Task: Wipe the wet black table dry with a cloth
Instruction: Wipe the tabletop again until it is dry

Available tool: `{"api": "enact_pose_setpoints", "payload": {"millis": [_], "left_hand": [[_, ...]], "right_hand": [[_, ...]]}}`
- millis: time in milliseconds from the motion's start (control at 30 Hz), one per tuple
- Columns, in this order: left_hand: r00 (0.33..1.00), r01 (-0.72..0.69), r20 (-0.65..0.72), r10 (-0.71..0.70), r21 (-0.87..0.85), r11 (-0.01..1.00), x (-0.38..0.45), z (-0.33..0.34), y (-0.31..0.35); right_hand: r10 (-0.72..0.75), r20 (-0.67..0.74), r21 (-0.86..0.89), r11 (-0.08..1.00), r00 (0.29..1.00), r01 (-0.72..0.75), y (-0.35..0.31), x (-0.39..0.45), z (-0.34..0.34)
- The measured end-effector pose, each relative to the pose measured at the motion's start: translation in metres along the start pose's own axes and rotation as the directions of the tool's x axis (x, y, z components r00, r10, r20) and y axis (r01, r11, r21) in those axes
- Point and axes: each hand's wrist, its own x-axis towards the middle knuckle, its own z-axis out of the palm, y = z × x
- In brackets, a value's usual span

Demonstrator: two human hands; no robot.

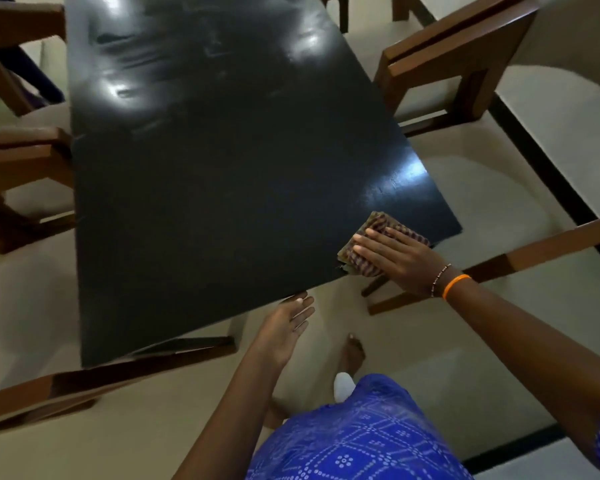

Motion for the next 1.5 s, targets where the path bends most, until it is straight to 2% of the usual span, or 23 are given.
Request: {"api": "enact_pose_setpoints", "payload": {"millis": [100, 300, 400, 467, 500, 533, 567, 600, 633, 667, 700, 733, 767, 800, 833, 967, 1000, 1100, 1167, 1300, 1400, 1500], "left_hand": [[0.999, 0.013, 0.038, -0.015, 0.058, 0.998, 0.007, 0.03, 0.0], [0.999, 0.021, 0.028, -0.025, 0.118, 0.993, 0.015, 0.06, 0.001], [0.998, 0.052, 0.037, -0.055, 0.071, 0.996, 0.017, 0.061, -0.001], [0.996, 0.074, 0.052, -0.076, 0.034, 0.997, 0.017, 0.061, -0.001], [0.995, 0.079, 0.057, -0.081, 0.027, 0.996, 0.017, 0.063, -0.001], [0.995, 0.082, 0.057, -0.083, 0.026, 0.996, 0.017, 0.064, -0.001], [0.995, 0.083, 0.056, -0.085, 0.028, 0.996, 0.018, 0.065, -0.002], [0.995, 0.083, 0.055, -0.085, 0.03, 0.996, 0.017, 0.066, -0.003], [0.995, 0.084, 0.052, -0.085, 0.031, 0.996, 0.018, 0.067, -0.003], [0.995, 0.086, 0.052, -0.087, 0.031, 0.996, 0.018, 0.067, -0.004], [0.995, 0.088, 0.052, -0.089, 0.031, 0.996, 0.018, 0.066, -0.005], [0.995, 0.091, 0.05, -0.092, 0.027, 0.995, 0.018, 0.065, -0.006], [0.995, 0.091, 0.048, -0.092, 0.025, 0.996, 0.018, 0.063, -0.007], [0.994, 0.093, 0.047, -0.094, 0.022, 0.995, 0.017, 0.061, -0.007], [0.994, 0.098, 0.051, -0.099, 0.018, 0.995, 0.016, 0.057, -0.008], [0.995, 0.097, 0.038, -0.096, -0.035, 0.995, 0.015, 0.035, -0.007], [0.996, 0.086, 0.022, -0.084, -0.055, 0.995, 0.013, 0.026, -0.006], [0.998, 0.053, -0.028, -0.058, -0.156, 0.986, 0.009, -0.01, 0.0], [0.996, 0.029, -0.075, -0.048, -0.237, 0.971, 0.007, -0.035, 0.002], [0.985, -0.056, -0.173, 0.008, -0.273, 0.96, -0.005, -0.092, -0.008], [0.977, -0.111, -0.21, 0.034, -0.366, 0.924, -0.022, -0.144, -0.018], [0.956, -0.205, -0.285, 0.064, -0.495, 0.845, -0.036, -0.192, -0.021]], "right_hand": [[0.045, 0.013, -0.037, 0.998, 0.999, -0.044, 0.032, -0.027, -0.003], [0.139, 0.018, -0.079, 0.987, 0.99, -0.137, 0.071, -0.063, -0.004], [0.312, 0.003, -0.009, 0.95, 0.95, -0.312, 0.075, -0.078, 0.002], [0.514, -0.051, 0.146, 0.852, 0.856, -0.503, 0.062, -0.083, 0.014], [0.638, -0.065, 0.291, 0.748, 0.767, -0.597, 0.051, -0.083, 0.016], [0.771, -0.042, 0.484, 0.572, 0.635, -0.662, 0.038, -0.079, 0.016], [0.886, -0.015, 0.667, 0.354, 0.463, -0.655, 0.027, -0.074, 0.016], [0.964, 0.032, 0.797, 0.134, 0.263, -0.589, 0.017, -0.068, 0.012], [0.995, 0.08, 0.865, -0.041, 0.057, -0.5, 0.01, -0.06, 0.008], [0.985, 0.12, 0.898, -0.16, -0.122, -0.409, 0.005, -0.054, 0.004], [0.954, 0.141, 0.914, -0.228, -0.264, -0.336, 0.003, -0.047, 0.001], [0.912, 0.179, 0.924, -0.285, -0.37, -0.255, 0.001, -0.04, -0.002], [0.877, 0.217, 0.931, -0.318, -0.429, -0.18, 0.0, -0.033, -0.003], [0.862, 0.246, 0.931, -0.337, -0.444, -0.139, -0.001, -0.027, -0.003], [0.867, 0.251, 0.932, -0.337, -0.431, -0.134, -0.005, -0.019, -0.004], [0.93, 0.191, 0.894, -0.297, -0.314, -0.335, -0.023, 0.018, -0.004], [0.928, 0.181, 0.879, -0.3, -0.325, -0.37, -0.028, 0.027, -0.004], [0.873, 0.268, 0.816, -0.431, -0.407, -0.386, -0.05, 0.058, -0.012], [0.867, 0.291, 0.788, -0.457, -0.404, -0.413, -0.075, 0.082, -0.014], [0.863, 0.334, 0.762, -0.484, -0.38, -0.43, -0.137, 0.132, -0.018], [0.858, 0.405, 0.732, -0.511, -0.314, -0.451, -0.195, 0.172, -0.028], [0.847, 0.473, 0.708, -0.529, -0.241, -0.469, -0.254, 0.209, -0.033]]}}
